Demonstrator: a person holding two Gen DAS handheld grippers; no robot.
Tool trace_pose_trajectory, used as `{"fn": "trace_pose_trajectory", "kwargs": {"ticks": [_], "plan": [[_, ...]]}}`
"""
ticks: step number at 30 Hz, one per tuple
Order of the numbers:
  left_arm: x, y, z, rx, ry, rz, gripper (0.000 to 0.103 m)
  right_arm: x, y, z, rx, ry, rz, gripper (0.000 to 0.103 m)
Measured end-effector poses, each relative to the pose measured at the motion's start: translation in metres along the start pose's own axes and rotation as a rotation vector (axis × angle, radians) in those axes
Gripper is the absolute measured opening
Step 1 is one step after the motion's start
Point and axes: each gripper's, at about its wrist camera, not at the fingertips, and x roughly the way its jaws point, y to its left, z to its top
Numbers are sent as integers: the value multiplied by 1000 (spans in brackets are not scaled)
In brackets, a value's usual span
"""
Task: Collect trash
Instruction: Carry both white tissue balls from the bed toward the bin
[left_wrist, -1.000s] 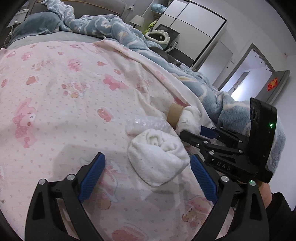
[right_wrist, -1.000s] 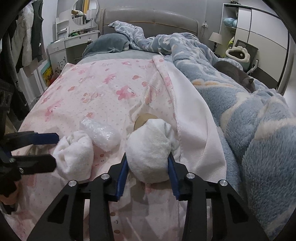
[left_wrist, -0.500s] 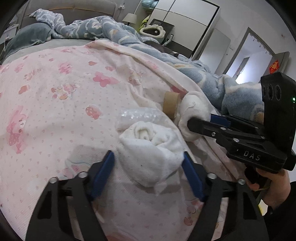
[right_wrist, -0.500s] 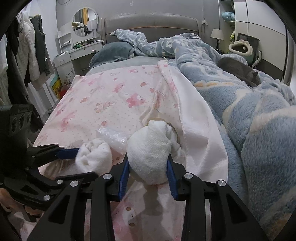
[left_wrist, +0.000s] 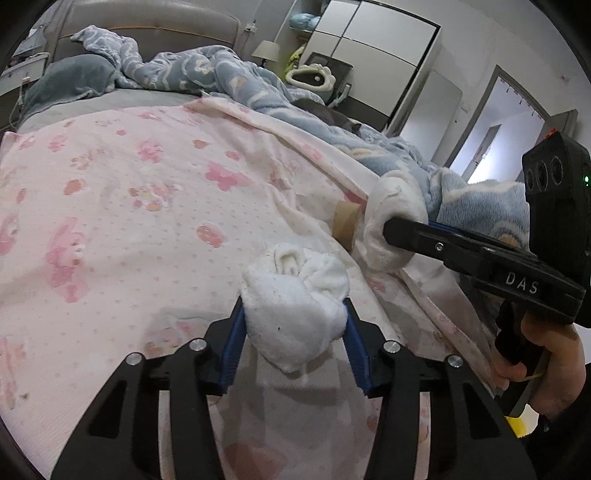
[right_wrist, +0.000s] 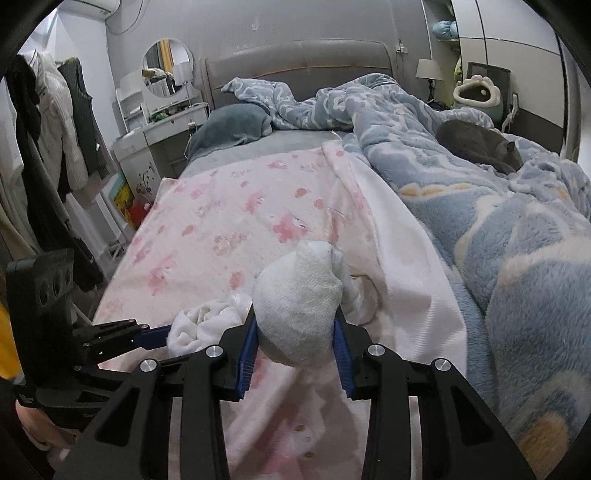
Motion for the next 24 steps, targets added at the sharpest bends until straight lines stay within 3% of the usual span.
{"fn": "trace_pose_trajectory", "kwargs": {"ticks": [13, 24], "plan": [[-68, 11, -18, 18, -37, 60, 52, -20, 48, -5, 40, -47, 45, 37], [-127, 39, -47, 16, -13, 202, 52, -26, 114, -17, 36, -61, 113, 37]]}}
